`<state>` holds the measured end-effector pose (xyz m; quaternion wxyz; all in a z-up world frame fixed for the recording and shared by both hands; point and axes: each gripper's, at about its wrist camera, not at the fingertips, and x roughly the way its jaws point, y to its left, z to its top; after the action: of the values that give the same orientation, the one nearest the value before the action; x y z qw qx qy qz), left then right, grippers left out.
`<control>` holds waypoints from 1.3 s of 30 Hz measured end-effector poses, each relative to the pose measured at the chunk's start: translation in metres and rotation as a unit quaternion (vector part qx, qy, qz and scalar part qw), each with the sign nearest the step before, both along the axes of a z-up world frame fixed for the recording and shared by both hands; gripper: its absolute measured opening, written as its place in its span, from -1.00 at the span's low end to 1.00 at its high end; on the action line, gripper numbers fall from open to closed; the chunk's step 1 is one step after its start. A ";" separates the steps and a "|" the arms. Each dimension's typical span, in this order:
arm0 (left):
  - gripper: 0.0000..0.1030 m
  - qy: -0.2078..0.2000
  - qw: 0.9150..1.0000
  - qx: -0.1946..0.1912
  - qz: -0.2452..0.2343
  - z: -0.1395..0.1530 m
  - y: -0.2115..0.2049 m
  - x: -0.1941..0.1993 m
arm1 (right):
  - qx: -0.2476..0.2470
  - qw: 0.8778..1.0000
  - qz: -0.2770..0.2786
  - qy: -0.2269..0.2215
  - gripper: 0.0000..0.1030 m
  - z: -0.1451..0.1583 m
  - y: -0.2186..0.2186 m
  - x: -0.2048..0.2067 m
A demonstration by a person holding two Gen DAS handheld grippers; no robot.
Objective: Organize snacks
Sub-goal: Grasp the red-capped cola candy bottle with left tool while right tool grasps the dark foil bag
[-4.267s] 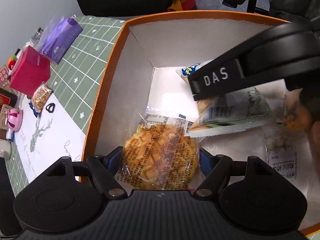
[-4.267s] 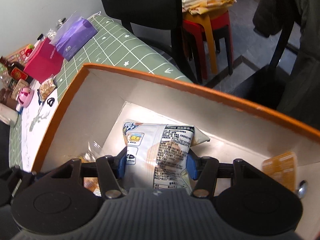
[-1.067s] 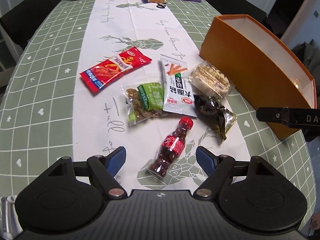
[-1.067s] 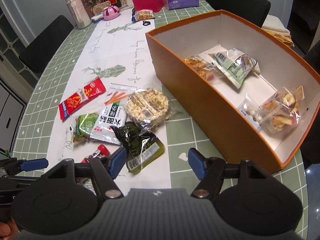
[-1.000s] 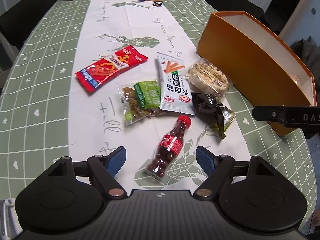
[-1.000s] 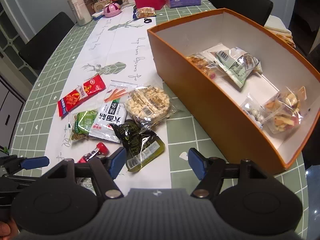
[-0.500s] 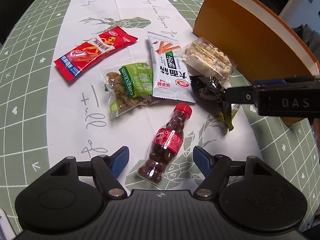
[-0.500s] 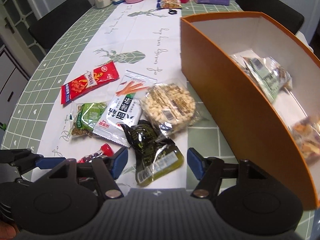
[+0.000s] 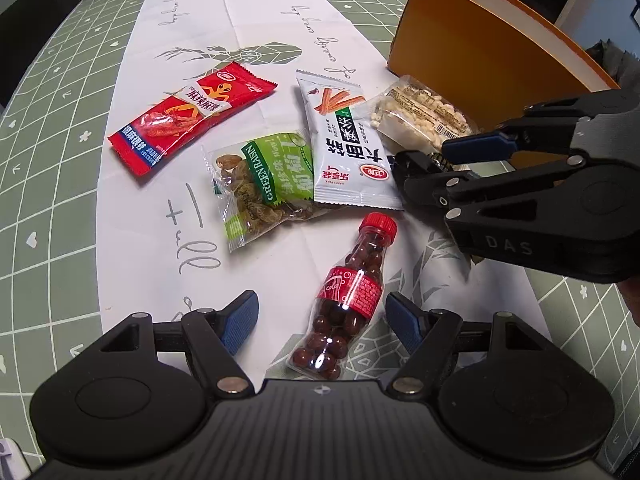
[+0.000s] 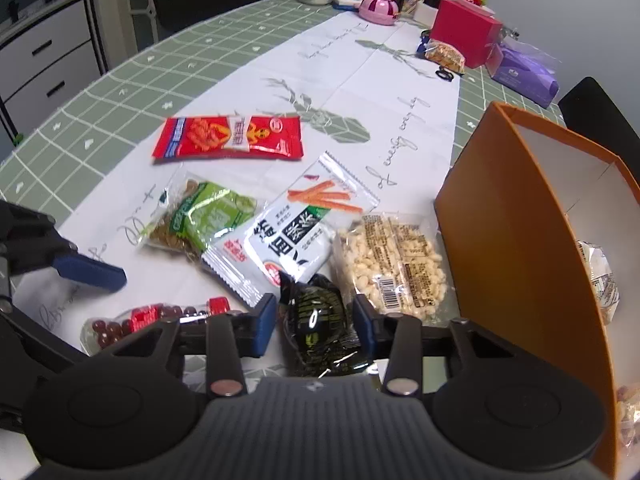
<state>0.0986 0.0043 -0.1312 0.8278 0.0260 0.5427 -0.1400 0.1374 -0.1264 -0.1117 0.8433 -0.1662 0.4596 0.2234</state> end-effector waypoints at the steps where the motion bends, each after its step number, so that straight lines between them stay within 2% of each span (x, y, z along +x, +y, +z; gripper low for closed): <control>1: 0.67 -0.001 1.000 0.002 -0.002 0.000 -0.001 0.000 | -0.004 1.000 0.007 -0.004 -0.34 -0.001 0.001 -0.002; 5: 0.64 -0.004 1.000 0.007 -0.007 -0.001 -0.002 -0.002 | -0.009 1.000 0.030 0.005 -0.39 -0.001 0.001 -0.009; 7: 0.40 -0.006 1.000 0.008 -0.015 0.000 -0.003 -0.004 | 0.003 0.999 0.030 0.024 -0.39 0.002 -0.002 -0.013; 15: -0.22 -0.003 0.999 0.004 -0.031 0.003 0.002 -0.024 | 0.010 0.998 0.023 0.058 -0.39 0.005 -0.017 -0.043; 17: -0.24 0.002 0.999 0.001 -0.032 0.004 0.003 -0.029 | 0.012 0.998 0.026 0.061 -0.39 0.005 -0.020 -0.050; 20: -0.17 -0.005 0.999 0.017 -0.027 0.005 0.003 -0.033 | 0.009 0.998 0.026 0.057 -0.38 0.006 -0.022 -0.056; 22: 0.30 -0.023 0.999 0.027 -0.014 0.007 0.004 -0.033 | 0.009 0.998 0.021 0.055 -0.37 0.006 -0.022 -0.056; 24: 0.42 -0.038 0.999 0.021 0.000 0.010 0.007 -0.030 | 0.007 0.999 0.016 0.048 -0.32 0.005 -0.022 -0.054; 25: 0.42 -0.040 0.999 0.015 0.004 0.011 0.008 -0.027 | 0.005 0.999 0.015 0.042 -0.19 0.005 -0.022 -0.054; 26: 0.42 -0.040 0.999 0.010 0.007 0.012 0.008 -0.024 | 0.005 0.999 0.016 0.038 -0.15 0.004 -0.021 -0.053; 32: 0.29 -0.039 0.999 0.014 -0.025 0.007 -0.009 -0.012 | -0.012 0.999 0.020 0.035 -0.08 -0.011 -0.014 -0.048; 34: 0.09 -0.028 0.999 0.022 -0.032 0.000 -0.014 -0.010 | -0.010 0.999 0.013 0.040 -0.06 -0.015 -0.016 -0.046; 36: 0.05 -0.031 0.998 0.028 -0.036 -0.001 -0.017 -0.012 | 0.003 0.999 0.002 0.049 -0.17 -0.015 -0.020 -0.045; 37: -0.08 -0.031 0.998 0.027 -0.037 -0.001 -0.017 -0.013 | 0.008 0.999 0.001 0.053 -0.27 -0.014 -0.023 -0.045; 39: -0.29 -0.030 0.998 0.026 -0.039 0.000 -0.017 -0.015 | 0.012 0.998 0.003 0.057 -0.28 -0.014 -0.025 -0.046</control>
<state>0.0841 -0.0131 -0.1313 0.8367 0.0726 0.5195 -0.1574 0.0909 -0.1516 -0.1255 0.8170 -0.1438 0.5041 0.2404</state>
